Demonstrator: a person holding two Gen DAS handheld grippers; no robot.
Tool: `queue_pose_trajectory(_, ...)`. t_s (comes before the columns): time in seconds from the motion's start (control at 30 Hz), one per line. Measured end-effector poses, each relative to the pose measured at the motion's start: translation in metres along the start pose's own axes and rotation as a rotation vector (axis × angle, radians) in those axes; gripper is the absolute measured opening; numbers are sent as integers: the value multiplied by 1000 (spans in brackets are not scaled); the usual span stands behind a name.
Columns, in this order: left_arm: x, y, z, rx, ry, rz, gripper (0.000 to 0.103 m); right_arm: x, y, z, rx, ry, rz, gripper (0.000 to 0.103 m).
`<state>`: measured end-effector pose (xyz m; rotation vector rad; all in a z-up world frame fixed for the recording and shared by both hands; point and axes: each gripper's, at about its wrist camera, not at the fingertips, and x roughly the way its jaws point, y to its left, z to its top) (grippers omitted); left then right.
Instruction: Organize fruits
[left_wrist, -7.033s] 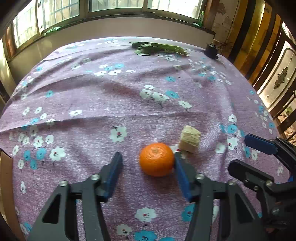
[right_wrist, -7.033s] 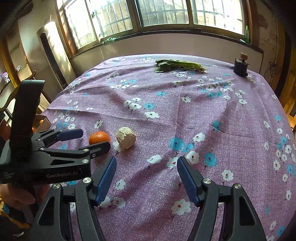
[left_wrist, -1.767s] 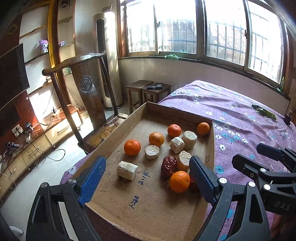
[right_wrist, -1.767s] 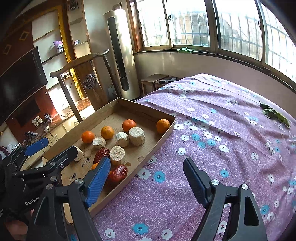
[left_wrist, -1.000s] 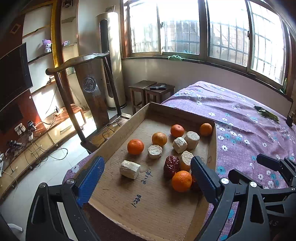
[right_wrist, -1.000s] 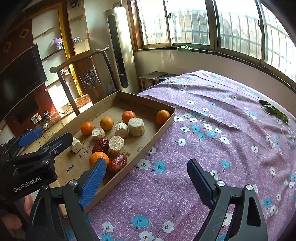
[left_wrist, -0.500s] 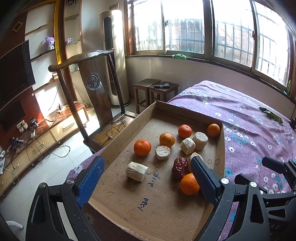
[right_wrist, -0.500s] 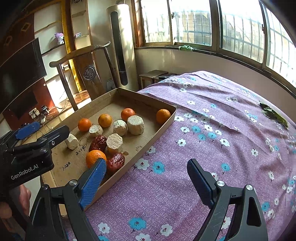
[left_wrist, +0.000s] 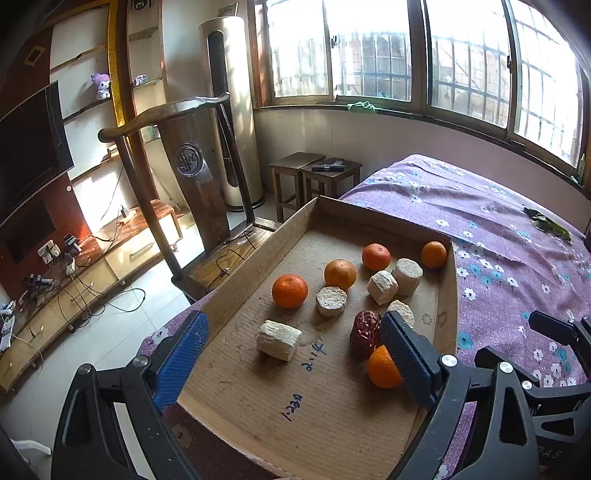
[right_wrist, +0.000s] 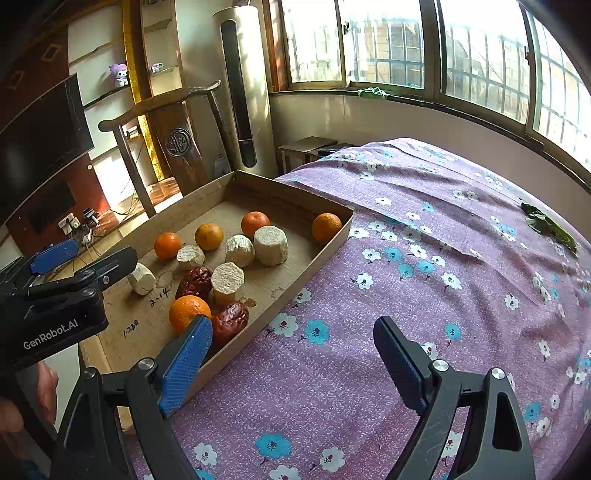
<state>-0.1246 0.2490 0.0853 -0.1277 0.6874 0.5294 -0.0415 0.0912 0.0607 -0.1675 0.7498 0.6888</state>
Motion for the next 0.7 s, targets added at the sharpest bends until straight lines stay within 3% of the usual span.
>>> queue_pose_trajectory(0.7, -1, -5, 0, 4, -20, -3, 94, 0, 1, -3, 1, 9, 4, 92)
